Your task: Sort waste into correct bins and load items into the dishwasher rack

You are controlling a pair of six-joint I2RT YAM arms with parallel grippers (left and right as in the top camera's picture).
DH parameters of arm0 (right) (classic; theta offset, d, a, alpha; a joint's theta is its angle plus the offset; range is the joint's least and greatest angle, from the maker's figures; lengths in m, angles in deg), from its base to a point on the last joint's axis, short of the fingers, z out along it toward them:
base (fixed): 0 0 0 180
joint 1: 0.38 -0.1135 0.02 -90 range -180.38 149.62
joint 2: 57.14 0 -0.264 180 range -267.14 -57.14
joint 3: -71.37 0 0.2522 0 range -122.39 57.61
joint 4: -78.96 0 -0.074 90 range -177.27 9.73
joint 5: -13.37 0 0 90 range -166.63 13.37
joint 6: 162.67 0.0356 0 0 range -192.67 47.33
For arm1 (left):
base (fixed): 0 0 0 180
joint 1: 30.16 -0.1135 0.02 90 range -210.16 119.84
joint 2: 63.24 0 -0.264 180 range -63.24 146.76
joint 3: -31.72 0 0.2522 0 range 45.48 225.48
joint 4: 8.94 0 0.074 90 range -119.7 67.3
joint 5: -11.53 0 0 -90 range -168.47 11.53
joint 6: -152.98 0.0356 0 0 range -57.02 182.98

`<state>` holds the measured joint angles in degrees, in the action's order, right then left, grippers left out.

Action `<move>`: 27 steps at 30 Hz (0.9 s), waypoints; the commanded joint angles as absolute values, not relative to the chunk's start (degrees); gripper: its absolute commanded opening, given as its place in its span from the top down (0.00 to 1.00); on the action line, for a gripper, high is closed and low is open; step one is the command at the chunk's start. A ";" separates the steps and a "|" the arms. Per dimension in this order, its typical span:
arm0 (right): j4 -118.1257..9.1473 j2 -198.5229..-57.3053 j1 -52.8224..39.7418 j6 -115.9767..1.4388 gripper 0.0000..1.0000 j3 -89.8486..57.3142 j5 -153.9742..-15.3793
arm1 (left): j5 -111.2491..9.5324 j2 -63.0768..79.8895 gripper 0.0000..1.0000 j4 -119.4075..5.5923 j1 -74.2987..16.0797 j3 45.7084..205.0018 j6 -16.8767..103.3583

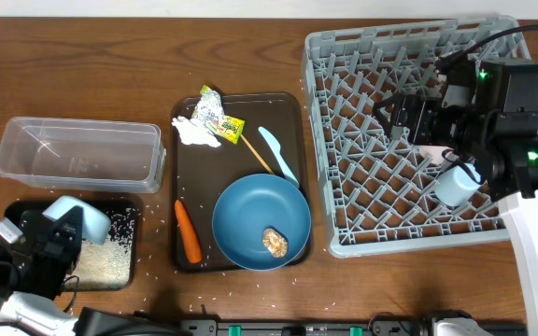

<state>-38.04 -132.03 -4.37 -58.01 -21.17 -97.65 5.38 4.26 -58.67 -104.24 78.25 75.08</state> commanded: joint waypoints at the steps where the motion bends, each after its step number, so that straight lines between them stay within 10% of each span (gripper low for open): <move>1: -38.28 -132.03 -4.56 -57.92 0.04 -21.35 -97.89 | 8.99 4.40 0.94 -57.68 -103.28 78.28 77.28; 11: -40.07 -132.03 -4.56 -57.92 0.04 -21.35 -97.89 | 11.61 3.94 0.94 -46.95 -87.78 81.20 73.09; 20: -40.03 -132.03 -4.52 -57.95 0.04 -21.35 -97.82 | -0.57 4.46 0.94 12.04 -51.65 84.35 29.13; 27: -39.92 -132.03 -1.90 -56.88 0.05 -21.35 -95.49 | -17.83 11.56 0.94 22.42 -32.99 84.37 24.91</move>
<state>-39.97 -132.03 -4.02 -57.77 -21.17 -96.71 -7.82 7.67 20.80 -38.08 84.20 30.73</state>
